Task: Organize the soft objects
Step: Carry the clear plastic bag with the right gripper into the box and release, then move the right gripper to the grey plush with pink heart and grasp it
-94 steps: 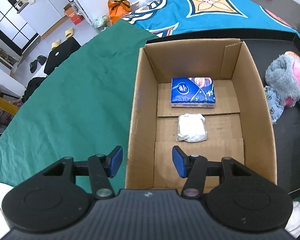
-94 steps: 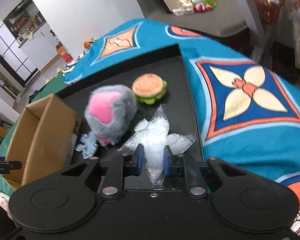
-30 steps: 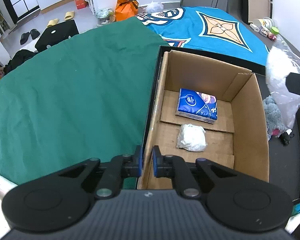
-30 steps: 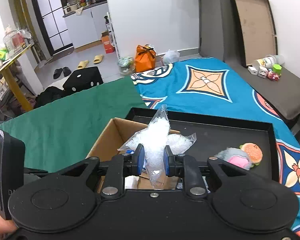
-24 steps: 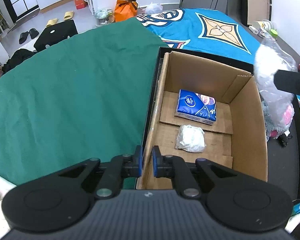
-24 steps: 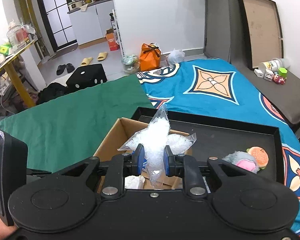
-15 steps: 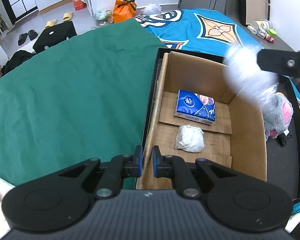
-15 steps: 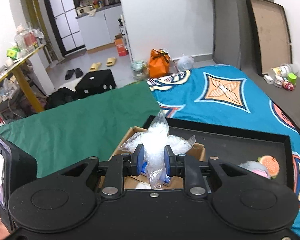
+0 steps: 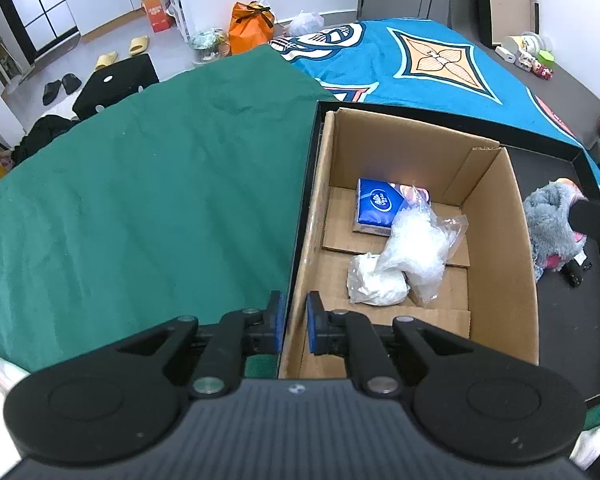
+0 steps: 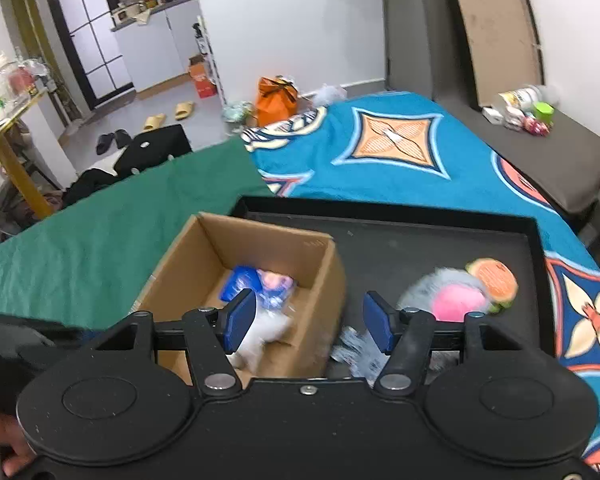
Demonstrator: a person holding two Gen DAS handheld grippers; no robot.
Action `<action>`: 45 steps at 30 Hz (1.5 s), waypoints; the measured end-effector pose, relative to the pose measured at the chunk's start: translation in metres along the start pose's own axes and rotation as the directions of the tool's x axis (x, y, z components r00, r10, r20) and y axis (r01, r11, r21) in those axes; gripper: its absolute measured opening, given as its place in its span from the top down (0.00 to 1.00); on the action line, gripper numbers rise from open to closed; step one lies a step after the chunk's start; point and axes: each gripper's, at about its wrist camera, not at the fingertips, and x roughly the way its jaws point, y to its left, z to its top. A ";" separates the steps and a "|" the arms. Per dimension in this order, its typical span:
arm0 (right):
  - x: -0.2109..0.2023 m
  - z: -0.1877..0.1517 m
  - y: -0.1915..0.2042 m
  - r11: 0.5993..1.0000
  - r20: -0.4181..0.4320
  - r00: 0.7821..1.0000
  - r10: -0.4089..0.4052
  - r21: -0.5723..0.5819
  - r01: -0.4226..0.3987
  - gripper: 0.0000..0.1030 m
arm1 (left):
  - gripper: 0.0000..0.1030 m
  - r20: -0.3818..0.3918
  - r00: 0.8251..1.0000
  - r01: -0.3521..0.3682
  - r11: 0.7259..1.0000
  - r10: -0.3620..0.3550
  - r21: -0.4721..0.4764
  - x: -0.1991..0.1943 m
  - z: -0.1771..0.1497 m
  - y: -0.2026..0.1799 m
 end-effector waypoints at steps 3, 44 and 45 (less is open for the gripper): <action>-0.002 -0.010 -0.011 1.000 -0.009 1.000 -0.012 0.017 0.013 0.42 | 0.87 0.003 1.000 -0.016 1.000 0.016 0.008 -0.001 0.000 -0.002; 0.072 -0.026 -0.117 0.946 -0.020 0.999 0.025 0.325 -0.017 0.13 | 0.48 -0.070 0.970 -0.213 0.955 0.231 0.204 0.026 0.008 -0.058; 0.073 -0.026 -0.117 0.946 -0.022 0.999 0.027 0.325 -0.019 0.13 | 0.48 -0.069 0.970 -0.216 0.954 0.234 0.209 0.026 0.008 -0.060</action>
